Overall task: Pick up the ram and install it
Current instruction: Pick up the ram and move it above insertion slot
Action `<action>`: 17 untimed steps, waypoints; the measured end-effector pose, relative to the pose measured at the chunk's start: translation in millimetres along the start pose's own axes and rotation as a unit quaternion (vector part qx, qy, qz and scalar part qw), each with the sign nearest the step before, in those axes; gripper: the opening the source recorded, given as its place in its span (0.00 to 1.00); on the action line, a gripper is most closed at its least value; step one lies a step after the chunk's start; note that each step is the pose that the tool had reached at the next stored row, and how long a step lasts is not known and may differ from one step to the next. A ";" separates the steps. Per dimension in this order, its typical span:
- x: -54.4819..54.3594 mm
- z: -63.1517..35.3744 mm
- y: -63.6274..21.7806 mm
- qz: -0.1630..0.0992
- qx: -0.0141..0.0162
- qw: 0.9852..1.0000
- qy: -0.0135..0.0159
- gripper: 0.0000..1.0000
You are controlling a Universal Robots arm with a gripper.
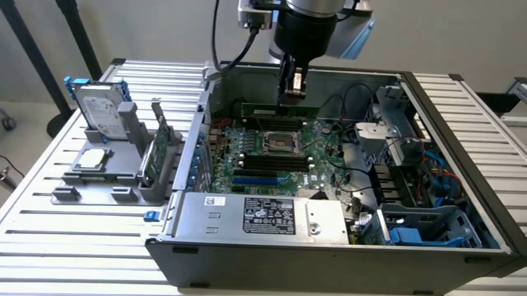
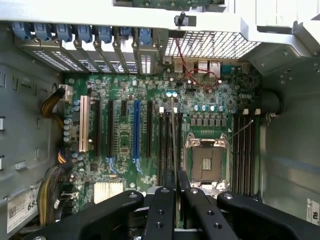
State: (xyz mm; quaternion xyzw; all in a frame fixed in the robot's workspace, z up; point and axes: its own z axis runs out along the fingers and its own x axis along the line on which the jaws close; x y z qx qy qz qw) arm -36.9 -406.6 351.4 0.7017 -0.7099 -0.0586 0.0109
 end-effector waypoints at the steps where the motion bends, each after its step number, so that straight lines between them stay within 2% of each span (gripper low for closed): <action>1: 0.0 1.3 -1.4 0.003 0.000 1.000 0.000 0.14; 6: -2.0 6.9 -5.4 0.013 0.001 1.000 -0.001 0.14; 9: -7.4 9.8 -5.6 0.015 0.003 1.000 0.000 0.14; 11: -10.6 11.1 -5.7 0.015 0.006 1.000 0.002 0.14; 14: -12.3 12.6 -5.9 0.018 0.013 1.000 0.004 0.14; 17: -13.3 14.9 -6.1 0.022 0.018 1.000 0.005 0.14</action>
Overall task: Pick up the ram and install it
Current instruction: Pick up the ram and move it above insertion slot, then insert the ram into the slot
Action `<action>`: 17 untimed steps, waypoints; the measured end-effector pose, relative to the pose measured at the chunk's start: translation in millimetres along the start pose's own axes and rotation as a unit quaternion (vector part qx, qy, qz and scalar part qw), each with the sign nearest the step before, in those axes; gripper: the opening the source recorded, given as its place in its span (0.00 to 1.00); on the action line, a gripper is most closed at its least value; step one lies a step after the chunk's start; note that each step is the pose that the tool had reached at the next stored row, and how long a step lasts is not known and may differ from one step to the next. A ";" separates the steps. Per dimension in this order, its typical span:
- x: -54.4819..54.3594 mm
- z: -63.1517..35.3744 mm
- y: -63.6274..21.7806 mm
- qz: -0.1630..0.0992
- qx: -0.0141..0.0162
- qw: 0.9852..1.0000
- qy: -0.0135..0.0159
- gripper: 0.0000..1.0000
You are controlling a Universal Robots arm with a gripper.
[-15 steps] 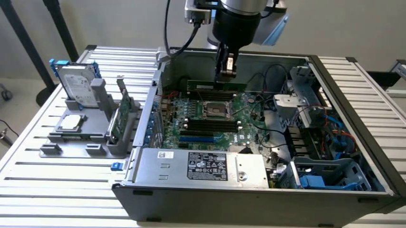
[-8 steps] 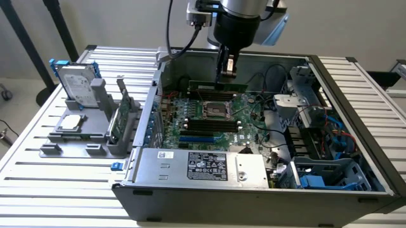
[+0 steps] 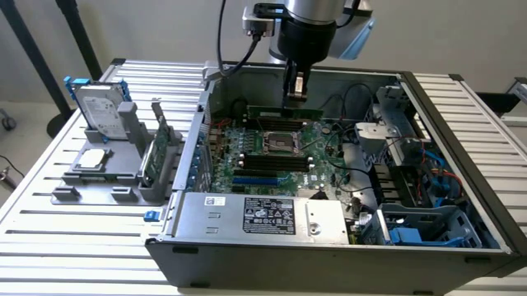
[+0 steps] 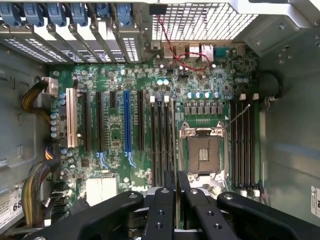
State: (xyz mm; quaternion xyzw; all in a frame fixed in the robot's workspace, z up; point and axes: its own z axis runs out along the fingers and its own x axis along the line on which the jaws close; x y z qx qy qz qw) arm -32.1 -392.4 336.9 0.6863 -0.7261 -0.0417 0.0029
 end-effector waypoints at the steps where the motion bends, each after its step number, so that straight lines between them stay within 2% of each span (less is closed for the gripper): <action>1: -0.2 0.8 0.0 0.001 0.002 1.000 0.000 0.14; 17: -0.3 1.6 0.0 0.003 0.002 1.000 0.001 0.14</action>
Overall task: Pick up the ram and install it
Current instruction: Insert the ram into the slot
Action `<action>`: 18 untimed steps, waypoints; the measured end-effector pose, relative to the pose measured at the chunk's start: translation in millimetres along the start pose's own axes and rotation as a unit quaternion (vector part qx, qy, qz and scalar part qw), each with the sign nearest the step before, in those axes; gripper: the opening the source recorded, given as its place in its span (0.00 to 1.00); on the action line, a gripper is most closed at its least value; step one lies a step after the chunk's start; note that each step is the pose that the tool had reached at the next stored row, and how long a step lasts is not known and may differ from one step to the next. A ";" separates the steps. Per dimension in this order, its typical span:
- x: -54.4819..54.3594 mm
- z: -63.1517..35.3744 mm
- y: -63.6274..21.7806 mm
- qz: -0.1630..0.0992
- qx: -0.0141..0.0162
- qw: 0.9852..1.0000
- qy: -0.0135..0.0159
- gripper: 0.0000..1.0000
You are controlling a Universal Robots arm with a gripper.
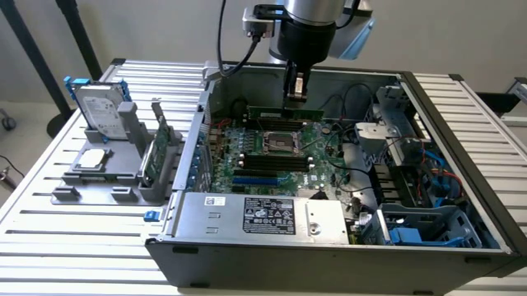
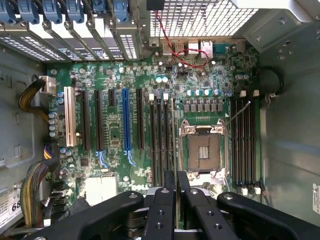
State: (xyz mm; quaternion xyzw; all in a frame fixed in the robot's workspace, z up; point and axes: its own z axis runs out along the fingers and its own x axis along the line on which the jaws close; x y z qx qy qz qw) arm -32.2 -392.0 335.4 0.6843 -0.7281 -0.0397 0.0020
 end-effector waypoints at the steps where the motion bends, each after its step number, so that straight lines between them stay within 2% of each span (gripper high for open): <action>1: 0.1 1.1 -0.1 0.000 0.000 1.000 0.001 0.14; 18: 5.1 31.7 -0.3 0.002 0.000 1.000 0.001 0.14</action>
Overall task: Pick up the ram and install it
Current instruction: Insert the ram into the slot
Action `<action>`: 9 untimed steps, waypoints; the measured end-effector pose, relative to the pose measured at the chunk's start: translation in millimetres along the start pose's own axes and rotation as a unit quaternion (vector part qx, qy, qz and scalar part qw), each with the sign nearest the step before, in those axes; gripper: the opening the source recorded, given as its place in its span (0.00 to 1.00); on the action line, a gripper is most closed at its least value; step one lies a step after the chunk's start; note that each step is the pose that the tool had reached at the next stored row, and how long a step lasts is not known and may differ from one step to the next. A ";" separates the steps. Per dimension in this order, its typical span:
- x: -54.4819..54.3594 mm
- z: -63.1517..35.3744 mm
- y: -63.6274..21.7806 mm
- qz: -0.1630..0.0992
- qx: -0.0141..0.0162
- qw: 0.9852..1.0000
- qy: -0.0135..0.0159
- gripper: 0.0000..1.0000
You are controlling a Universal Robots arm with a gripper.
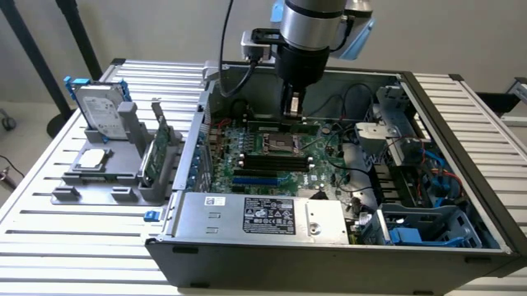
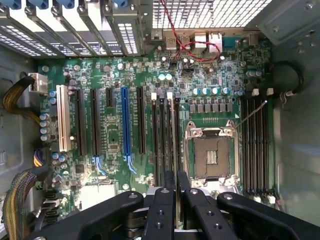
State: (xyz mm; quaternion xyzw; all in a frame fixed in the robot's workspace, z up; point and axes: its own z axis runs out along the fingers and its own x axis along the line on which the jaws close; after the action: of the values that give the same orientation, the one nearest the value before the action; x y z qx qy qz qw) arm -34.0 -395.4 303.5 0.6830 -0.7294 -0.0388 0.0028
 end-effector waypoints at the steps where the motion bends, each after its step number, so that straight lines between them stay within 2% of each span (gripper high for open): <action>1: 0.7 1.8 -0.2 0.000 0.000 1.000 0.000 0.14; 9: 12.8 15.7 -1.8 0.000 0.000 1.000 0.000 0.14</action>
State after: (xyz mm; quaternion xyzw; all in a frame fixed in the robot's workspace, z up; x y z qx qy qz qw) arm -34.0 -407.4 287.2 0.6830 -0.7294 -0.0388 0.0027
